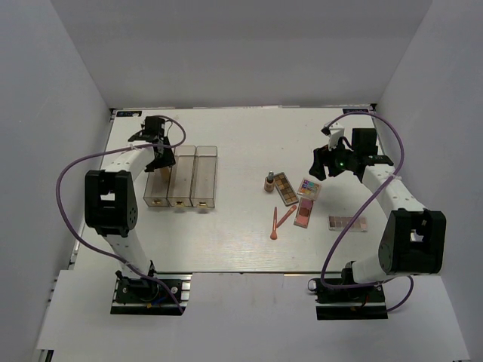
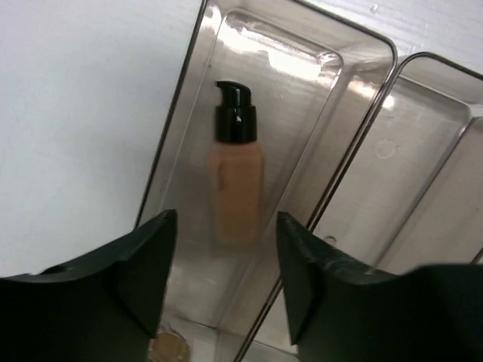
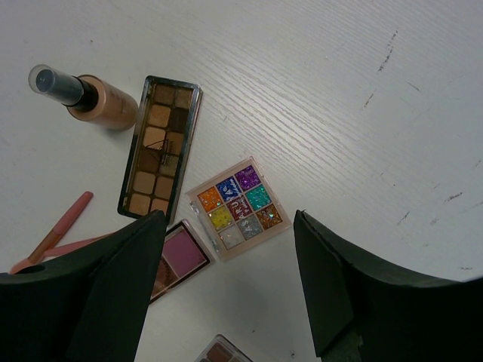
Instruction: Organize the makeup
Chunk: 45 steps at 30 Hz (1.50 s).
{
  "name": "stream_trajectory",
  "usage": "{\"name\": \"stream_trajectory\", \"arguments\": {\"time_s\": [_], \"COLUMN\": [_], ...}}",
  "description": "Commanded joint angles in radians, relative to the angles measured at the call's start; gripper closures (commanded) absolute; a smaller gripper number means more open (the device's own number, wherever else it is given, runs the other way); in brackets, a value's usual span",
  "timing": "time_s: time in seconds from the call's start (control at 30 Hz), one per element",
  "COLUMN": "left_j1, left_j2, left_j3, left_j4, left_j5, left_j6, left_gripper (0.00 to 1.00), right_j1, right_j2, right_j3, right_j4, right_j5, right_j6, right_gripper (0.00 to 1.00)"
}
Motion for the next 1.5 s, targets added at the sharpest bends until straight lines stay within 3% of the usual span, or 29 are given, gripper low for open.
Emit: {"name": "stream_trajectory", "arguments": {"time_s": [0.0,0.07,0.27,0.37,0.4,0.47,0.53,0.6,0.7,0.73,0.83,0.93,1.07,1.33,1.47], "left_j1": [0.000,0.000,-0.024,-0.024,-0.033,-0.044,-0.093,-0.133,-0.231,-0.283,-0.380,-0.452,-0.518,-0.627,-0.678], "left_j2": [-0.012,-0.009,-0.053,-0.122,-0.162,-0.196,-0.207,-0.198,-0.149,-0.118,-0.080,-0.081,-0.080,0.048,0.120], "left_j3": [0.064,0.075,0.127,0.138,0.127,0.083,0.064,0.058,0.071,0.078,0.085,0.052,0.023,0.154,0.222], "left_j4": [0.029,0.026,0.023,0.069,0.098,0.188,0.235,0.276,0.302,0.302,0.324,0.397,0.466,0.404,0.332], "left_j5": [-0.022,-0.028,-0.019,0.094,0.151,0.352,0.522,0.594,0.694,0.704,0.718,0.714,0.690,0.586,0.411], "left_j6": [-0.006,-0.008,-0.011,-0.011,-0.020,-0.038,-0.049,-0.066,-0.067,-0.063,-0.038,-0.017,0.011,0.064,0.086], "left_gripper": [0.30,0.24,0.24,0.35,0.47,0.63,0.72,0.73,0.64,0.51,0.30,0.22,0.19,0.15,0.10], "right_j1": [0.001,0.001,0.001,0.002,0.002,0.002,0.002,0.004,0.005,0.007,0.008,0.007,0.005,0.004,0.004], "right_j2": [0.009,0.009,0.004,0.009,0.009,0.016,0.021,0.028,0.038,0.036,0.036,0.032,0.022,0.012,0.013], "right_j3": [0.039,0.036,0.027,0.027,0.030,0.030,0.035,0.036,0.039,0.038,0.036,0.033,0.019,0.001,0.004], "right_j4": [-0.009,-0.007,-0.009,-0.023,-0.029,-0.033,-0.047,-0.061,-0.085,-0.089,-0.090,-0.090,-0.087,-0.073,-0.073], "right_j5": [-0.012,-0.012,-0.024,-0.067,-0.081,-0.131,-0.192,-0.239,-0.314,-0.319,-0.317,-0.310,-0.300,-0.287,-0.279], "right_j6": [-0.015,-0.017,-0.015,-0.040,-0.055,-0.069,-0.102,-0.136,-0.193,-0.205,-0.221,-0.224,-0.219,-0.208,-0.207], "right_gripper": [0.26,0.25,0.25,0.32,0.36,0.54,0.67,0.68,0.51,0.34,0.22,0.20,0.19,0.18,0.18]}}
